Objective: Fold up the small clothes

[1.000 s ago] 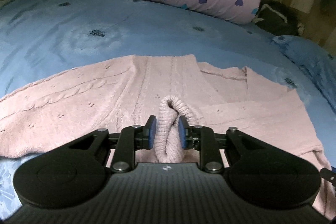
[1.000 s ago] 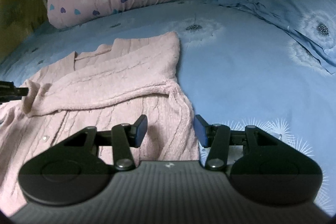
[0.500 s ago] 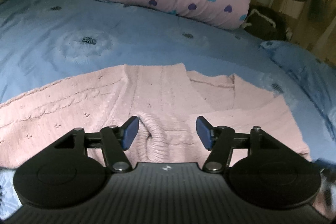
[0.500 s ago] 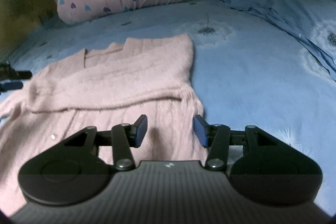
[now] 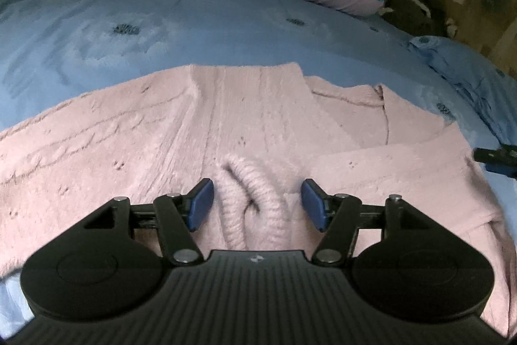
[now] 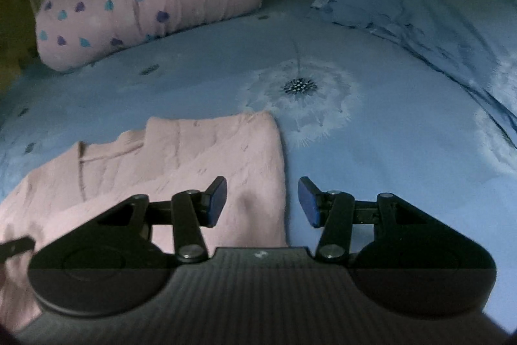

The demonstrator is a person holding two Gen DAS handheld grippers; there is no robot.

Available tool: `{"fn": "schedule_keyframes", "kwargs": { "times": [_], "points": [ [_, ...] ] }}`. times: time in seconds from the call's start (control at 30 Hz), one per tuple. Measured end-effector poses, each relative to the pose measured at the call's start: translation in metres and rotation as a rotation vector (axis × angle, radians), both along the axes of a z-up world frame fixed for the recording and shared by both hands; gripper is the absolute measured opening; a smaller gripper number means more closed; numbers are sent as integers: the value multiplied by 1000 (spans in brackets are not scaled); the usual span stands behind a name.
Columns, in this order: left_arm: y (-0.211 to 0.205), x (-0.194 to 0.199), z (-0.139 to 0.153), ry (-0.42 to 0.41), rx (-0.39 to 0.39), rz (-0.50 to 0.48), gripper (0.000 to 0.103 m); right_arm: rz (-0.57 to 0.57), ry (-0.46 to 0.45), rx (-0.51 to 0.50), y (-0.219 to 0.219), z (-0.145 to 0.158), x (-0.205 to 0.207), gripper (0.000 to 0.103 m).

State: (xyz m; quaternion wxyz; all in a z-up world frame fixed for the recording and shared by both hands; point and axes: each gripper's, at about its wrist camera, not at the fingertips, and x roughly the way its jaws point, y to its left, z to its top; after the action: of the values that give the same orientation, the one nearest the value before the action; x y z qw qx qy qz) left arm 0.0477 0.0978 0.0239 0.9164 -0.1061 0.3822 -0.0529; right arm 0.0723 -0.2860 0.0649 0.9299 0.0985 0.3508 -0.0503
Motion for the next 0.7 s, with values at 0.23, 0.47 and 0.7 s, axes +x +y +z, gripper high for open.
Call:
{"fn": "schedule_keyframes", "kwargs": {
  "times": [0.23,0.47,0.7],
  "points": [
    [-12,1,-1,-23,69,-31,58,-27,72,11,-5,-25,55,51],
    [-22,7,-2,-46,119,-25,52,-59,35,46,2,-35,57,53],
    [-33,6,14,-159,202,24,26,-6,-27,34,6,-29,54,15]
  ]
}}
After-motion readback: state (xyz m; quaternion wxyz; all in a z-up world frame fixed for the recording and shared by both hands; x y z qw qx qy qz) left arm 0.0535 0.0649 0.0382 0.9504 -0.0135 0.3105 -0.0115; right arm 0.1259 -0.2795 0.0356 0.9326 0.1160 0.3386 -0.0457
